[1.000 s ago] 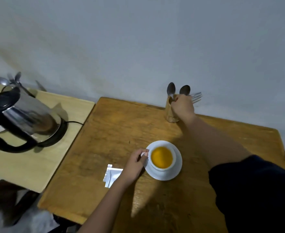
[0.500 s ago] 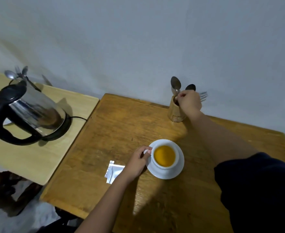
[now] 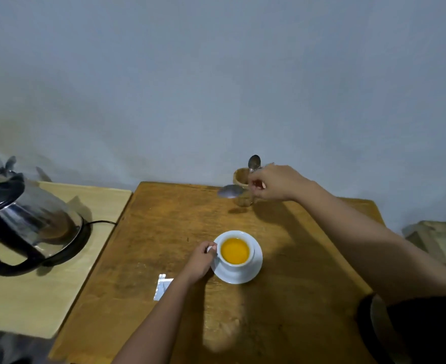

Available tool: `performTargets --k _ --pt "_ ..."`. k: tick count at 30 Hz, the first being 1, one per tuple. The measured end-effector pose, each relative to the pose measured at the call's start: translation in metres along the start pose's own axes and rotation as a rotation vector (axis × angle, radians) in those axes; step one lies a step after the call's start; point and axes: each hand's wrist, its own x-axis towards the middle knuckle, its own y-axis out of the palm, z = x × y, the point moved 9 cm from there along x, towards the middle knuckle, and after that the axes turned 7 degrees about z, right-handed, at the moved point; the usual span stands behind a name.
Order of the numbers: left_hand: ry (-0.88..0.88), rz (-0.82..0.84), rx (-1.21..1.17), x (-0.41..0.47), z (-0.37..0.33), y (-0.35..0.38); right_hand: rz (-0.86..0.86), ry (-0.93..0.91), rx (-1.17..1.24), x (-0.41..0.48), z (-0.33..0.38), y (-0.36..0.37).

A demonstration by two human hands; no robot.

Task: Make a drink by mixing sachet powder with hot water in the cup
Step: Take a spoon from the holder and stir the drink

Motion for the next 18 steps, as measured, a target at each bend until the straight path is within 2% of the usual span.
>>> performTargets --k 4,7,14,18 --pt "0.017 0.006 0.012 -0.001 -0.004 0.000 0.247 0.073 -0.049 -0.019 0.008 0.045" --pt "0.026 0.012 0.014 0.001 -0.003 0.000 0.324 0.092 -0.098 -0.024 0.017 0.065" --pt "0.044 -0.005 0.006 0.002 0.001 -0.002 0.211 0.050 -0.157 -0.022 0.051 0.081" --pt "0.042 -0.014 -0.002 0.000 0.000 -0.001 0.116 0.042 0.028 -0.015 0.055 0.086"
